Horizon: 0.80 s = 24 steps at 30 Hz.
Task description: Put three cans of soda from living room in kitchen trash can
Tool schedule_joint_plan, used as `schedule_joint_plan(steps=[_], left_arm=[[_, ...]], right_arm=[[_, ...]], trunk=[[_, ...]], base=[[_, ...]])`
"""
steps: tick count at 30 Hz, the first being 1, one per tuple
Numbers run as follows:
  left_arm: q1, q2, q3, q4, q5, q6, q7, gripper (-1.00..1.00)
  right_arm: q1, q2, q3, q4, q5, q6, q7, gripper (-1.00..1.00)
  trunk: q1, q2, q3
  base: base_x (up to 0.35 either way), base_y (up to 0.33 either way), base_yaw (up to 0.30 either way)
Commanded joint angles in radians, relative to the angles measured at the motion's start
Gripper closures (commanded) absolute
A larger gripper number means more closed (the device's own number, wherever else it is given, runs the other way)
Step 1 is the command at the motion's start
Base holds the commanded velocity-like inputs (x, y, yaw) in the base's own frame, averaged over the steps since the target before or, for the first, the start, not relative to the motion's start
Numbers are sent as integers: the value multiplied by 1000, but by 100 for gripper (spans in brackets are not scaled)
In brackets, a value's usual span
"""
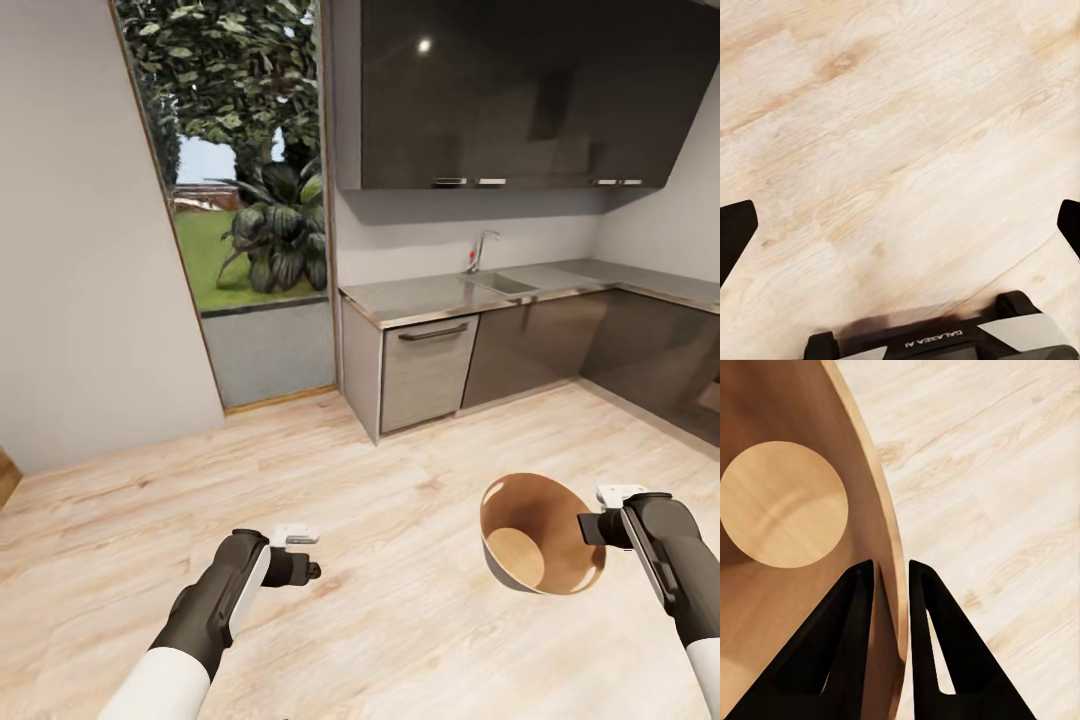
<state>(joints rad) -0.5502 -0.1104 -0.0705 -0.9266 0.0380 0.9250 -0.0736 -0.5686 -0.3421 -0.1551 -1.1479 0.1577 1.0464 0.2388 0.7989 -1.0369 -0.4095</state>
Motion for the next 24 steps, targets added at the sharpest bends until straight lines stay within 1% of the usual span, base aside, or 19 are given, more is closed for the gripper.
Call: schedule_joint_plan(steps=[1,5,15,18,24], left_arm=[[0,0,0,0,0,-1,0,-100],[0,-1,-1,0,-1,-4,0,-100],[0,-1,-2,0,-2,-9,0,-100],[0,-1,-2,0,-3,-10,0,-100],[0,-3,-2,0,-4,-14,1,-100]], right_arm=[[-1,0,0,0,-11,1,4,100],[-1,0,0,0,-13,1,5,100],[-1,0,2,-1,-13,1,5,100],[-1,1,2,-1,-14,1,5,100],[-1,19,3,-1,-9,1,3,100]], trunk=[[0,0,0],[0,0,-1],[0,0,-1],[0,0,-1],[0,0,-1]], base=[[0,-284,226],[0,-291,179],[0,-296,35],[0,-297,176],[0,-299,257]])
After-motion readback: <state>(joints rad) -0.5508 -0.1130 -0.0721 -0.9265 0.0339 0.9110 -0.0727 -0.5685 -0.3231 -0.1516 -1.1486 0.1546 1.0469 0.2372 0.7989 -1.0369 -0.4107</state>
